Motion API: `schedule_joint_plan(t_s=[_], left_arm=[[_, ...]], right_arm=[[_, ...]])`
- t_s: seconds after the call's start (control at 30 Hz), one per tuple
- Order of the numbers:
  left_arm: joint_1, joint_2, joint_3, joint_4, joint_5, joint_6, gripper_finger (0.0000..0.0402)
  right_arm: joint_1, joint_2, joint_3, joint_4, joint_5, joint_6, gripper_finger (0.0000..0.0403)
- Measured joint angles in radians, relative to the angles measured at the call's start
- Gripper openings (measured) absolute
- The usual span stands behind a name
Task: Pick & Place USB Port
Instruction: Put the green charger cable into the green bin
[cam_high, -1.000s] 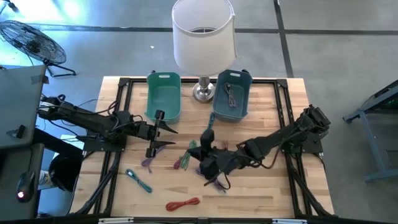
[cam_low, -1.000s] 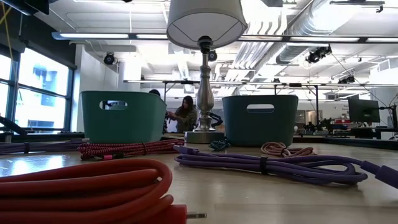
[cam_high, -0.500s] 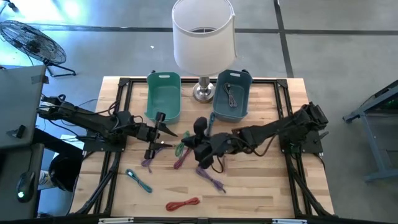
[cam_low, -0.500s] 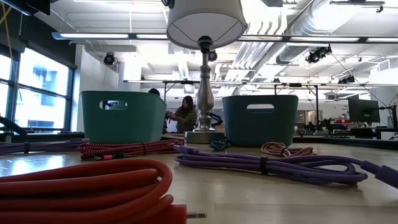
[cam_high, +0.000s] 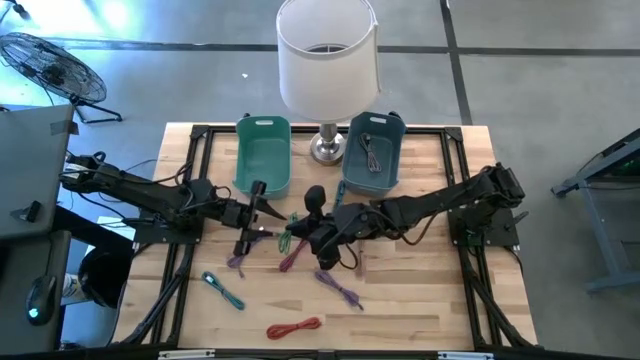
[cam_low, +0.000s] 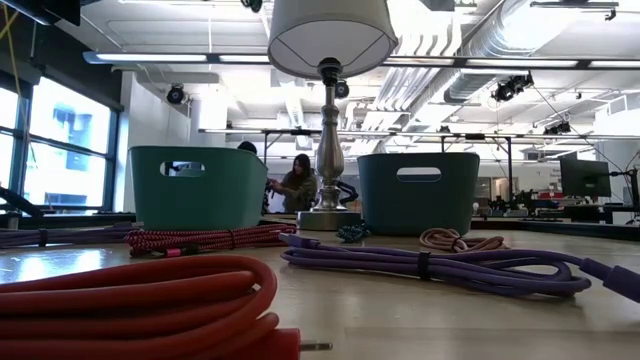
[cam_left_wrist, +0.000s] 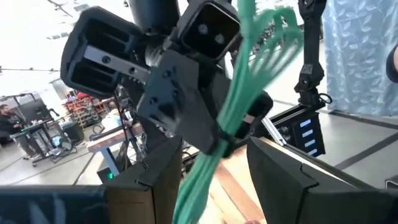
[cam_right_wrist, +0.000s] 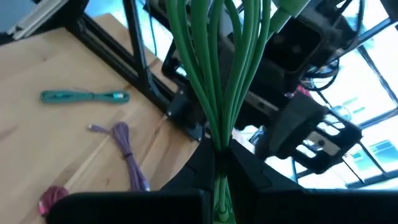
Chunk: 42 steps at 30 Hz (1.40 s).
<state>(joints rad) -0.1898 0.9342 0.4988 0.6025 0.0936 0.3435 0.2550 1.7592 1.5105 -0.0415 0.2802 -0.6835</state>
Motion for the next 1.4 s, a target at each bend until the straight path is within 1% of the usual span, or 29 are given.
schedule_joint_plan(t_s=[0.2, 0.43, 0.6, 0.73, 0.9, 1.0, 1.13, 1.23, 1.3, 1.33, 1.4], left_arm=[[0.0, 0.0, 0.0, -0.006, 0.001, 0.0, 0.0176], [0.0, 0.004, 0.0, -0.004, 0.032, 0.0, 0.0176], [0.0, 0.011, 0.0, -0.003, 0.032, 0.001, 0.0176], [0.001, 0.02, 0.0, 0.017, 0.042, 0.048, 0.0176], [0.001, 0.039, 0.0, 0.057, 0.053, 0.052, 0.0176], [0.0, 0.055, 0.015, 0.06, 0.059, 0.052, 0.0176], [0.0, 0.08, 0.052, 0.058, 0.105, 0.052, 0.0176], [0.0, 0.107, 0.078, 0.053, 0.113, 0.051, 0.0176], [0.0, 0.12, 0.085, 0.042, 0.102, 0.046, 0.0168], [0.0, 0.129, 0.09, 0.04, 0.095, 0.046, 0.0158], [0.0, 0.143, 0.101, 0.044, 0.086, 0.062, 0.0122]], right_arm=[[-0.008, 0.028, 0.0, 0.017, 0.017, -0.031, 0.0012], [-0.023, 0.028, 0.0, 0.044, 0.001, -0.032, 0.0012], [-0.031, 0.028, 0.0, 0.047, -0.007, -0.031, 0.0012], [-0.036, 0.028, 0.0, 0.047, -0.013, -0.023, 0.0012], [-0.036, 0.029, 0.0, 0.047, -0.011, -0.02, 0.0012], [-0.04, 0.029, 0.0, 0.046, -0.002, -0.003, 0.0012], [-0.041, 0.029, 0.0, 0.038, 0.002, -0.001, 0.0012], [-0.04, 0.029, 0.0, 0.031, 0.002, 0.002, 0.0012], [-0.039, 0.029, 0.0, 0.031, 0.002, 0.003, 0.0012], [-0.04, 0.029, 0.0, 0.029, 0.002, 0.003, 0.0012], [-0.04, 0.029, 0.0, 0.023, 0.001, 0.003, 0.0012]])
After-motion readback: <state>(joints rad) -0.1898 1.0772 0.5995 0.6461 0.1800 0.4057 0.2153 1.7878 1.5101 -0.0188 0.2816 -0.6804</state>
